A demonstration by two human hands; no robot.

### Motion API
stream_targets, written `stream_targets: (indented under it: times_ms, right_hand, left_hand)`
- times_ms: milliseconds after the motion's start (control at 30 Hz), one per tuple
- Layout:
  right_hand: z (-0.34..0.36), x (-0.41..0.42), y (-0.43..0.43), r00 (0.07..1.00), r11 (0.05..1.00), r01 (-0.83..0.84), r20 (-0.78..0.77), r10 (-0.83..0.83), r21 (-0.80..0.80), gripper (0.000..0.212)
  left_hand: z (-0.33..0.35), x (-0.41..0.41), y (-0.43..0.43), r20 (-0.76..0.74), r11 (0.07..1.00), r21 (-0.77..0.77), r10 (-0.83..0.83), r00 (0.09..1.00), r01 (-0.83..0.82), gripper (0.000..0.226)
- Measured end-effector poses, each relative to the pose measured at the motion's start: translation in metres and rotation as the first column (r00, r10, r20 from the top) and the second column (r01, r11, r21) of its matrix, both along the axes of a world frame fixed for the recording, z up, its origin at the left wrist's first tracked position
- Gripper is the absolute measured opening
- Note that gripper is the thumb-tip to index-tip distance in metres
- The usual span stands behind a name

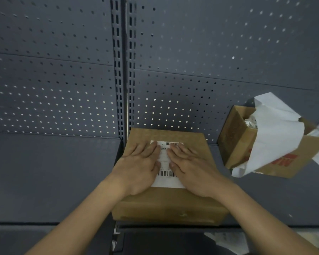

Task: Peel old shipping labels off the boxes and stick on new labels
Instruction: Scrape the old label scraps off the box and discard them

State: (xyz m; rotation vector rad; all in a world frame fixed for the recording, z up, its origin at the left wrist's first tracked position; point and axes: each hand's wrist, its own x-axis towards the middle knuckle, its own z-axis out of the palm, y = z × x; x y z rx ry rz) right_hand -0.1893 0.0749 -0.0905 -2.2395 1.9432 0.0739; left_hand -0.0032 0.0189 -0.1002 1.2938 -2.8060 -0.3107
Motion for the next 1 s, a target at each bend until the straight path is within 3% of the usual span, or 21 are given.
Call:
stream_targets:
  times_ms: [133,333,400,467,533,567,633,733,767,1000]
  right_hand:
    - [0.001,0.002,-0.001,1.0,0.999,0.023,0.016,-0.023,-0.028,0.055]
    - [0.019,0.001,0.025,0.913,0.94,0.255,0.376,-0.157,-0.227,0.054]
    - [0.022,-0.01,0.038,0.822,0.901,0.375,0.528,-0.216,-0.217,0.052]
    - [0.022,-0.024,0.05,0.723,0.882,0.437,0.652,-0.228,-0.176,0.044]
    - [0.02,-0.035,0.058,0.644,0.86,0.49,0.723,-0.25,-0.139,0.036]
    - [0.016,-0.04,0.059,0.616,0.854,0.509,0.738,-0.275,-0.107,0.044]
    - [0.008,-0.043,0.06,0.544,0.849,0.528,0.761,-0.355,0.019,0.053]
    - [-0.006,-0.04,0.057,0.284,0.833,0.488,0.856,-0.433,0.259,0.031]
    - [-0.01,-0.039,0.055,0.236,0.819,0.498,0.865,-0.443,0.283,0.025]
    - [-0.016,-0.031,0.061,0.121,0.789,0.534,0.895,-0.429,0.305,0.022]
  left_hand:
    - [0.002,0.001,-0.001,-0.008,1.0,-0.007,-0.009,1.0,0.009,0.057]
    - [0.01,0.013,0.005,-0.298,0.999,-0.018,0.034,0.954,-0.041,0.045]
    - [0.015,0.021,0.01,-0.424,0.992,0.032,0.121,0.898,-0.119,0.037]
    - [0.02,0.029,0.015,-0.507,0.957,0.151,0.291,0.811,-0.249,0.05]
    - [0.019,0.035,0.016,-0.5,0.887,0.301,0.459,0.735,-0.349,0.062]
    - [0.017,0.036,0.015,-0.479,0.847,0.379,0.524,0.705,-0.372,0.06]
    - [0.009,0.039,0.014,-0.453,0.775,0.516,0.608,0.652,-0.365,0.036]
    - [0.004,0.039,0.015,-0.502,0.714,0.627,0.677,0.538,-0.312,0.028]
    - [0.004,0.039,0.015,-0.523,0.705,0.643,0.689,0.501,-0.298,0.027]
    - [0.005,0.041,0.028,-0.576,0.674,0.723,0.71,0.405,-0.152,0.016]
